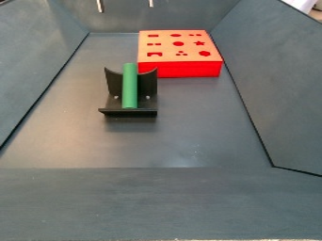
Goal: Pick up the round object. Move up. Place the round object on the fixture. Regrasp the round object. Move to above the board. Insert the round object.
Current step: Regrasp the round object.
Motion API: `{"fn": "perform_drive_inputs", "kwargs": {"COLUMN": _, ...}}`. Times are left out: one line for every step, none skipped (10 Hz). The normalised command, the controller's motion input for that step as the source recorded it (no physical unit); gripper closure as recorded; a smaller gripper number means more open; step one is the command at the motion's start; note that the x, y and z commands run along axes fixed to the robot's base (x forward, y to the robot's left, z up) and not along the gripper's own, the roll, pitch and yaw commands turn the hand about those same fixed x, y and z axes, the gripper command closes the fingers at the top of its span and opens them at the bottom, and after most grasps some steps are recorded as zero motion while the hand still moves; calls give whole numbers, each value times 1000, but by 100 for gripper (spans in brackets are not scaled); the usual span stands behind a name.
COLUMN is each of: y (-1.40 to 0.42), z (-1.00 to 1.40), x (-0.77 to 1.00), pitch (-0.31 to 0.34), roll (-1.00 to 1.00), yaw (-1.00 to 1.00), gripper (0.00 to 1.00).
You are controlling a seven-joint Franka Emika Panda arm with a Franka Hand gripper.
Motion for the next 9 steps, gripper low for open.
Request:
{"fn": "perform_drive_inputs", "kwargs": {"y": -19, "z": 12, "x": -1, "pitch": 30, "roll": 1000, "yaw": 17, "gripper": 0}}
{"fn": "perform_drive_inputs", "kwargs": {"y": -19, "z": -1, "x": 11, "pitch": 36, "roll": 1000, "yaw": 20, "gripper": 0}}
{"fn": "perform_drive_inputs", "kwargs": {"y": -20, "z": -5, "x": 21, "pitch": 41, "roll": 1000, "yaw": 22, "gripper": 0}}
{"fn": "perform_drive_inputs", "kwargs": {"y": -24, "z": -3, "x": 41, "pitch": 60, "roll": 1000, "yaw": 30, "gripper": 0}}
{"fn": "perform_drive_inputs", "kwargs": {"y": -25, "z": -9, "x": 55, "pitch": 76, "roll": 1000, "yaw": 37, "gripper": 0}}
{"fn": "perform_drive_inputs", "kwargs": {"y": -28, "z": -10, "x": 70, "pitch": 96, "roll": 1000, "yaw": 46, "gripper": 0}}
{"fn": "perform_drive_inputs", "kwargs": {"y": -32, "z": -11, "x": 84, "pitch": 123, "roll": 1000, "yaw": 60, "gripper": 0}}
{"fn": "perform_drive_inputs", "kwargs": {"y": -36, "z": -12, "x": 92, "pitch": 164, "roll": 1000, "yaw": 87, "gripper": 0}}
{"fn": "perform_drive_inputs", "kwargs": {"y": -39, "z": -12, "x": 93, "pitch": 190, "roll": 988, "yaw": 122, "gripper": 0}}
